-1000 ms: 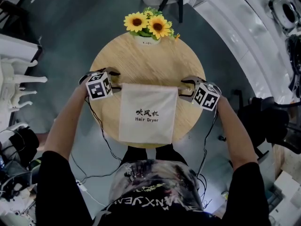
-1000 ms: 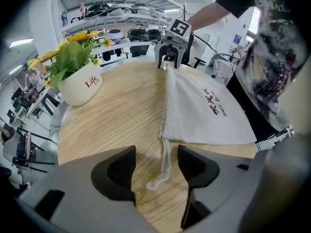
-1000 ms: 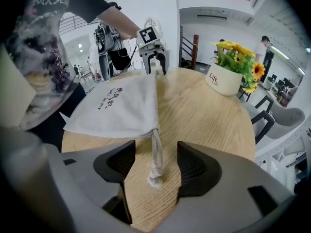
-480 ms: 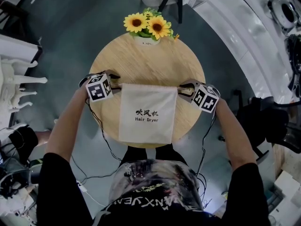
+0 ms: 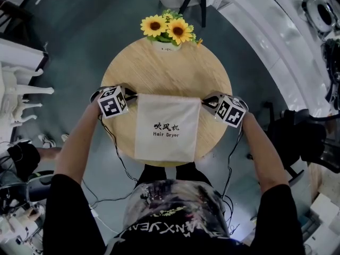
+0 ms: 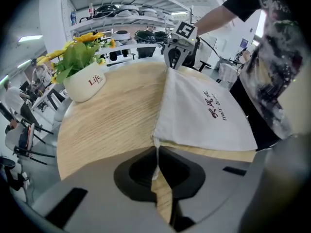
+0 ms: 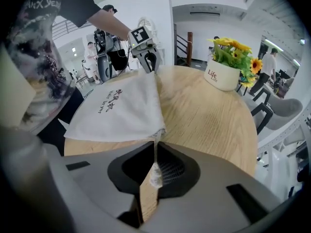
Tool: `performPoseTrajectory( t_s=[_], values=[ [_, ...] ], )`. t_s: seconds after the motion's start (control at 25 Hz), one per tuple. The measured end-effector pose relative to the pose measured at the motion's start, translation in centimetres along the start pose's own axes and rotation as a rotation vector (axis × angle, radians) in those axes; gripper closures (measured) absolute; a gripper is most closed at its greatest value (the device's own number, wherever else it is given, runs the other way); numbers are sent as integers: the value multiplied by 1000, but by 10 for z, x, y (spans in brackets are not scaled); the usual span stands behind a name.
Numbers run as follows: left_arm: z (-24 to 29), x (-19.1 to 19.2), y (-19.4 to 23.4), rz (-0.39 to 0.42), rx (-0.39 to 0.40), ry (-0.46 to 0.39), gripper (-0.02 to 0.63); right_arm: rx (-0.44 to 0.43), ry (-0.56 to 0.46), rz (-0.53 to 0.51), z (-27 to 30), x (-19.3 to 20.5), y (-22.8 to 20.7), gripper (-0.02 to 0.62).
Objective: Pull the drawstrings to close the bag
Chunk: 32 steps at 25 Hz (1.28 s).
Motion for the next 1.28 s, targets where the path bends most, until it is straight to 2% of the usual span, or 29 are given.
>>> performPoseTrajectory(
  t_s=[0.04, 0.2, 0.6, 0.96, 1.28],
  values=[
    [0, 0, -1, -11, -7, -7, 580, -1, 10, 4, 0, 0, 0, 575],
    [0, 2, -2, -76, -28, -34, 584, 17, 58, -12, 1, -2, 1, 580],
    [0, 2, -3, -138, -78, -45, 586, 87, 70, 10, 2, -2, 2, 580],
    [1, 2, -6, -144, -128, -36, 588, 144, 82, 26, 2, -2, 5, 583],
    [-17, 2, -3, -174, -228, -84, 588, 292, 46, 71, -15, -13, -2, 583]
  ],
)
Point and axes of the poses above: the fingertips, and each gripper's own axes: z forward along the fingers, y to its left, x out of its underside, the point moved 3 cm from there along -z, backward along the fingers, and after that the axes turned 7 degrees about y, right-handed, at the moved point
